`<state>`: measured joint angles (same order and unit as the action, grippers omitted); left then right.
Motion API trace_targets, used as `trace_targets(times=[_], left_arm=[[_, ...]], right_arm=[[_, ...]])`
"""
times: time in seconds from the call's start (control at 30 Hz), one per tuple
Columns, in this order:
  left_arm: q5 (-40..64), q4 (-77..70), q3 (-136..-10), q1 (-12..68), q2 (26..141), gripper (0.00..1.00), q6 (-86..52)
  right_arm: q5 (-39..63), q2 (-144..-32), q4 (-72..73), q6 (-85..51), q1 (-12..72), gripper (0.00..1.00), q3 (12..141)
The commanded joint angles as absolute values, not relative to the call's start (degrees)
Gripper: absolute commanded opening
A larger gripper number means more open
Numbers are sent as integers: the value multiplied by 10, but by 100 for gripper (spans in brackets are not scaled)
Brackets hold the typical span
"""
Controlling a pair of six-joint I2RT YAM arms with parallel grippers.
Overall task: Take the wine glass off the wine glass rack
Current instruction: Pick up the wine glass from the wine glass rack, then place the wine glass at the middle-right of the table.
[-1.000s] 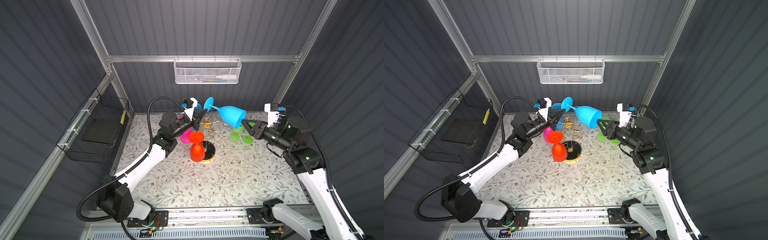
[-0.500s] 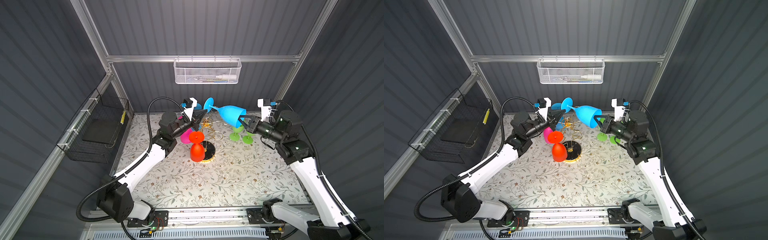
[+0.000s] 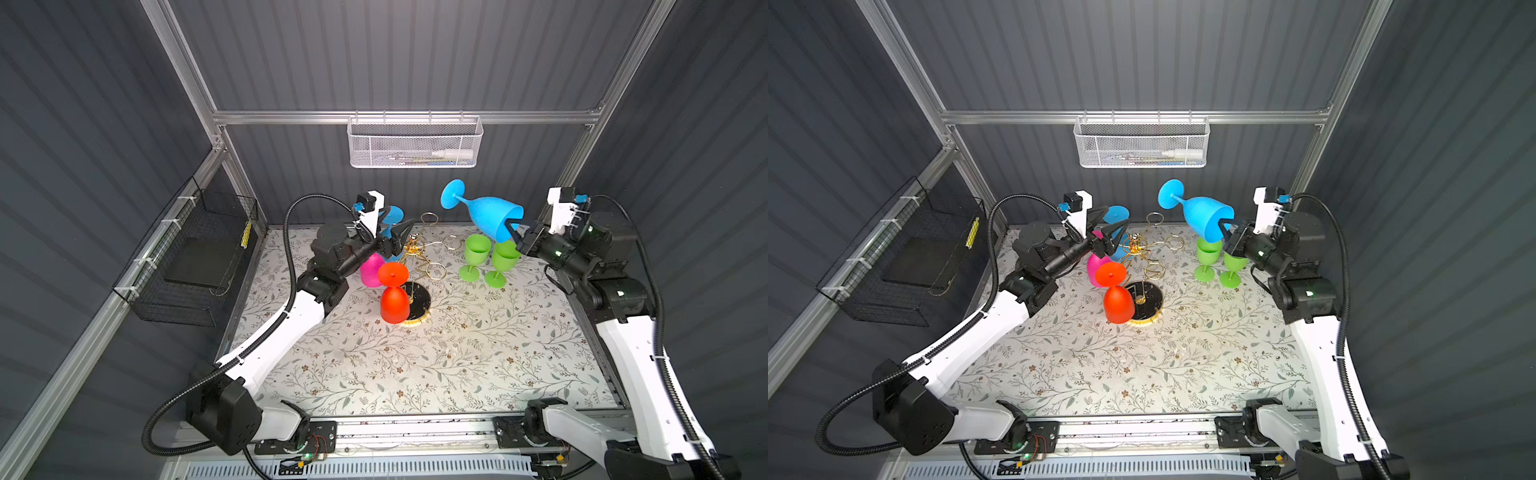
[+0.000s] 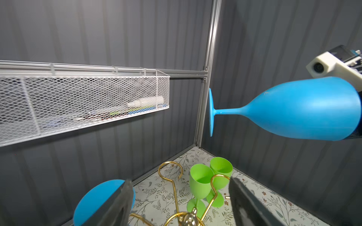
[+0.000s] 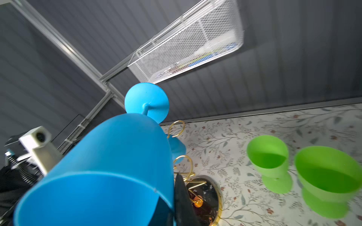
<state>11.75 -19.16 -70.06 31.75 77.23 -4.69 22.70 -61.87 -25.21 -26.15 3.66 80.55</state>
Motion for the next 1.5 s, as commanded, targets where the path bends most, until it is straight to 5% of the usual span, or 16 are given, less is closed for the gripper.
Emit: trace_targets(times=[0.0, 0.2, 0.47, 1.47], left_arm=[[40, -132, -712, 310, 733, 84, 6], [-77, -87, -674, 289, 670, 98, 48], [-125, -54, -630, 225, 618, 100, 42], [-125, -51, -568, 195, 576, 100, 54]], right_arm=[[140, -605, -367, -186, 6, 0, 850], [38, -604, -478, -117, -47, 0, 888], [-110, -638, -581, -51, -72, 0, 944], [-138, -896, -633, -25, -111, 0, 956]])
